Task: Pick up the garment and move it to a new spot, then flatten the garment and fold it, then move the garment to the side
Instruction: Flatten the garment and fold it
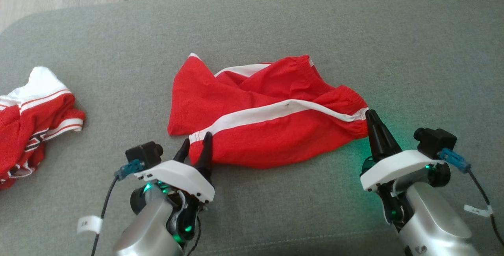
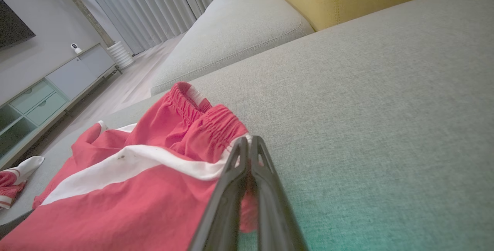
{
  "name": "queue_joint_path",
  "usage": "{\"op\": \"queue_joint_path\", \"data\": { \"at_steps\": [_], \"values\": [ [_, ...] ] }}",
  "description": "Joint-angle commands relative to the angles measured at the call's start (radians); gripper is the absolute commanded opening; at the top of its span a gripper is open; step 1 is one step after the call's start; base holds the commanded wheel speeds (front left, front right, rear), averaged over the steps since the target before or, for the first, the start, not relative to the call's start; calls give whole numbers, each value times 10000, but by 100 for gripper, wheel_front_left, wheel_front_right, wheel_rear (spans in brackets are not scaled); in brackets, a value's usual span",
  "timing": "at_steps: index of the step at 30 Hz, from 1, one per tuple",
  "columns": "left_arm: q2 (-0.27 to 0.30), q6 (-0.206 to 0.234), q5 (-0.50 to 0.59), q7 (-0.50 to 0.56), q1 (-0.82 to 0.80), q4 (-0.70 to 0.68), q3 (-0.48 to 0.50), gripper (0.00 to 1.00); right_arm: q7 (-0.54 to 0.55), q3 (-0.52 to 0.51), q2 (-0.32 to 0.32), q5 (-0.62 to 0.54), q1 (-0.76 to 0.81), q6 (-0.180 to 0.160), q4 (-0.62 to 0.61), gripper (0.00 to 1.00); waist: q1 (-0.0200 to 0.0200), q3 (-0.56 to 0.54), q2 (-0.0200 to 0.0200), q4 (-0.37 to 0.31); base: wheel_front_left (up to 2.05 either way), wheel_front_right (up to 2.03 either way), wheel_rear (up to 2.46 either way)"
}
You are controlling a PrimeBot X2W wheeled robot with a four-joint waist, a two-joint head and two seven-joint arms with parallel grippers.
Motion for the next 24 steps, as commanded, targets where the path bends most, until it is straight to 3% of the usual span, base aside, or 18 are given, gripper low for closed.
{"op": "queue_joint_path", "data": {
  "at_steps": [1,2,3,4,6,7,10,16,24],
  "values": [
    [112,-53,-44,-63,-230,-251,161,100,-137,141,99,-103,-62,65,-300,0,0,10,0,-7,0,0,0],
    [112,-62,-20,-63,-260,-258,149,94,-137,145,104,-107,-72,65,-303,0,0,15,0,-13,0,0,0],
    [112,-65,2,-63,-288,-285,179,75,-137,148,109,-108,-79,65,-305,0,0,16,0,-22,0,0,0],
    [112,-51,87,-63,-317,-301,205,46,-137,149,112,-106,-81,65,-307,0,0,15,0,-31,0,0,0],
    [112,-46,225,-63,-323,-296,231,21,-137,156,118,-100,-80,65,-309,0,0,12,0,-56,0,0,0],
    [112,-48,246,-63,-321,-330,291,13,-137,157,116,-96,-78,65,-311,0,0,8,0,-65,0,0,0],
    [112,-18,513,-63,-293,-509,491,0,-137,145,105,-81,-64,65,-336,0,0,-9,0,-77,0,0,0],
    [112,-73,1242,-63,-168,-1150,1107,0,-137,3,117,3,-82,65,-774,0,0,-159,0,-39,0,0,0],
    [112,-489,2780,-63,-152,-2412,2212,0,-137,-6,25,283,-392,65,-1841,0,0,-854,0,11,0,0,0]
  ]
}}
